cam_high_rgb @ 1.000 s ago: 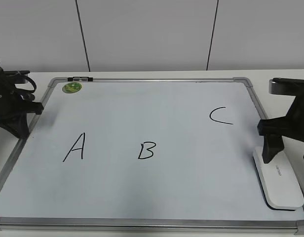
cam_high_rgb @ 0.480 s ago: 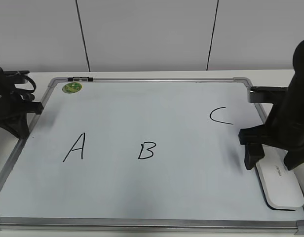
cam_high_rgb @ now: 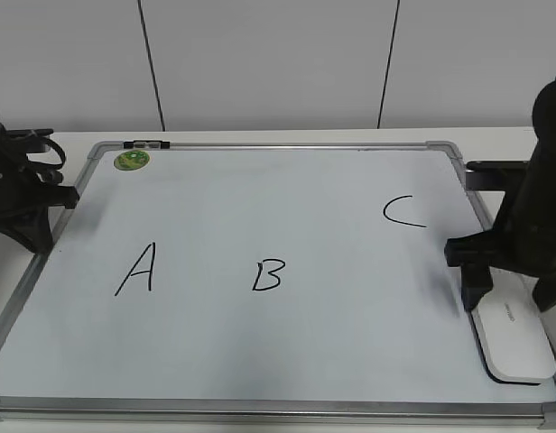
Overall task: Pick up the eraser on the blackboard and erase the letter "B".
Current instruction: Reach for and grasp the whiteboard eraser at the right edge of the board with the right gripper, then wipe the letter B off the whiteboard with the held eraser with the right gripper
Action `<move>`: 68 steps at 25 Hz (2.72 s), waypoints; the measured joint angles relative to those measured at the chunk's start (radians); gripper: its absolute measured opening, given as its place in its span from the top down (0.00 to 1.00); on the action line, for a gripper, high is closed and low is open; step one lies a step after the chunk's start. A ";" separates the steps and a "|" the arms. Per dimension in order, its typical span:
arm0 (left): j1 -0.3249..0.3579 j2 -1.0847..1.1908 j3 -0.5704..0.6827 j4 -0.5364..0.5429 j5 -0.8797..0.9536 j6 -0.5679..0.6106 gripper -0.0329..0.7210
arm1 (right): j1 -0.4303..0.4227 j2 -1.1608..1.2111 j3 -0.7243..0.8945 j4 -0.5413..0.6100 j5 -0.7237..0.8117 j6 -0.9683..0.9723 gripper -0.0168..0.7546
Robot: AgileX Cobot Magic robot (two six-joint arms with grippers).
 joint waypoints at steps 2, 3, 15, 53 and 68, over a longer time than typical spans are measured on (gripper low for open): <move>0.000 0.000 0.000 -0.003 0.000 0.000 0.91 | 0.000 0.024 0.000 0.004 0.000 0.000 0.16; 0.000 0.000 0.000 -0.002 0.000 0.000 0.91 | 0.000 0.035 0.000 0.004 0.000 0.000 0.16; 0.000 0.000 0.000 -0.010 0.000 0.000 0.90 | 0.000 0.080 0.000 0.009 0.000 0.000 0.29; 0.000 0.000 0.000 -0.027 0.007 0.000 0.89 | 0.304 0.512 -0.811 0.107 0.311 -0.143 0.31; 0.000 0.000 0.000 -0.031 0.010 0.002 0.88 | 0.310 0.567 -0.929 0.212 0.315 -0.150 0.31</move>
